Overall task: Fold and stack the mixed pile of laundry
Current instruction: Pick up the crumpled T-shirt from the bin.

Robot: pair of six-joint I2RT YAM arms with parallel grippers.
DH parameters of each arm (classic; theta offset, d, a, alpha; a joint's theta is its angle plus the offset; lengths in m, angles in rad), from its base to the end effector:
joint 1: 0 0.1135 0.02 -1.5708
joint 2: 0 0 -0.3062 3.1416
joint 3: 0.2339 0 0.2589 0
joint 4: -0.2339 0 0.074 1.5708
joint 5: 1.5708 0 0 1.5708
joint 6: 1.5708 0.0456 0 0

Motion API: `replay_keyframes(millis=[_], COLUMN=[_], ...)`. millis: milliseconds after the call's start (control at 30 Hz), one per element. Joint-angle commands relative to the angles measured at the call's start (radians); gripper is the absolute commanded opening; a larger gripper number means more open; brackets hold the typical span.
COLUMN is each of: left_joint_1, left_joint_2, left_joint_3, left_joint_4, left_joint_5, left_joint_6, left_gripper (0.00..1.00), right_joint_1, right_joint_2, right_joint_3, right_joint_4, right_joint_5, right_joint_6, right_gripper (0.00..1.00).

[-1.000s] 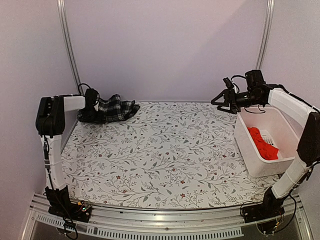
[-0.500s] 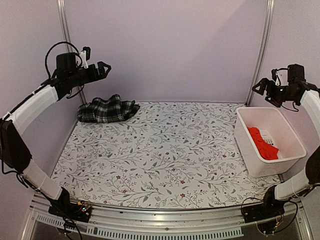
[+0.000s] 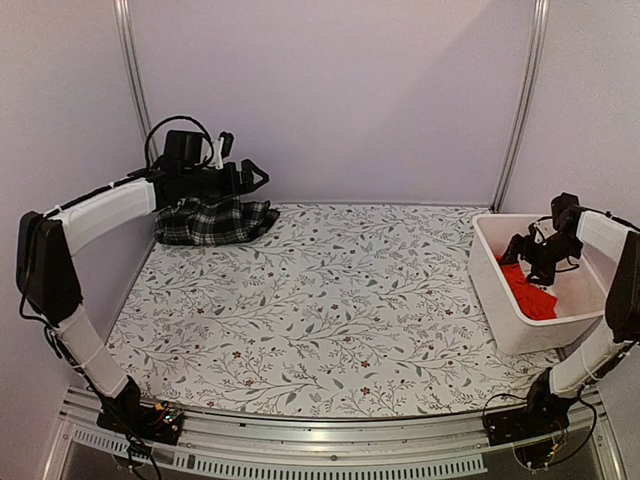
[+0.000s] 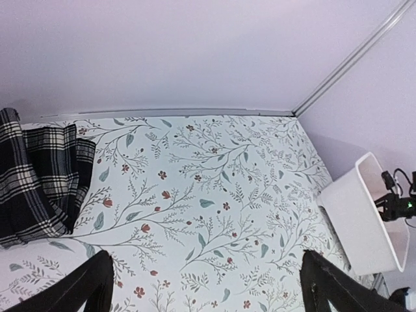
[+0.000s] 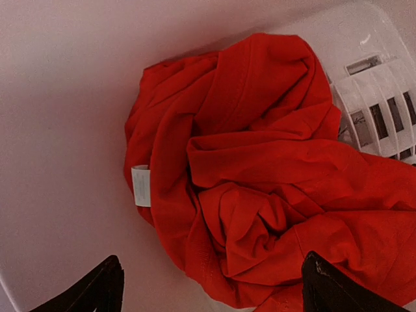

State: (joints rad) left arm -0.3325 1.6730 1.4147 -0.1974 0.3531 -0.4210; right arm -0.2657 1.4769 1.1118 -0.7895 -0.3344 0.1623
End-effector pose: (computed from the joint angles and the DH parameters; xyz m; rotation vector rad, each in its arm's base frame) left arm 0.3871 -0.1503 0.3604 0.1395 2.0930 -0.8241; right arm 0.2889 -0.0631 0.2774 0.4758 2.6390 0.4224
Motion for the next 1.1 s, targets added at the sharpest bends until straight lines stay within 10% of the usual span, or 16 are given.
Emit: replay_keyframes(millis=[0, 267, 567, 1067], left_joint_1=[0.032, 0.187, 0.187, 0.187], left_joint_2=[0.014, -0.037, -0.092, -0.062], left_joint_3=[0.063, 0.007, 0.023, 0.043], left_joint_4=[-0.110, -0.133, -0.208, -0.209], left_joint_5=[-0.145, -0.020, -0.103, -0.081], left_joint_6=[-0.101, -0.174, -0.080, -0.101], left_gripper=[1.00, 1.00, 1.00, 1.00], right_joint_1=[0.000, 0.000, -0.027, -0.006], right_joint_2=[0.038, 0.178, 0.202, -0.021], right_joint_3=[-0.059, -0.037, 0.061, 0.664], right_joint_4=[0.080, 0.085, 0.069, -0.002], right_joint_5=[-0.016, 0.045, 0.112, -0.008], right_joint_6=[-0.014, -0.043, -0.032, 0.040], right_gripper=[0.93, 0.78, 0.01, 0.00])
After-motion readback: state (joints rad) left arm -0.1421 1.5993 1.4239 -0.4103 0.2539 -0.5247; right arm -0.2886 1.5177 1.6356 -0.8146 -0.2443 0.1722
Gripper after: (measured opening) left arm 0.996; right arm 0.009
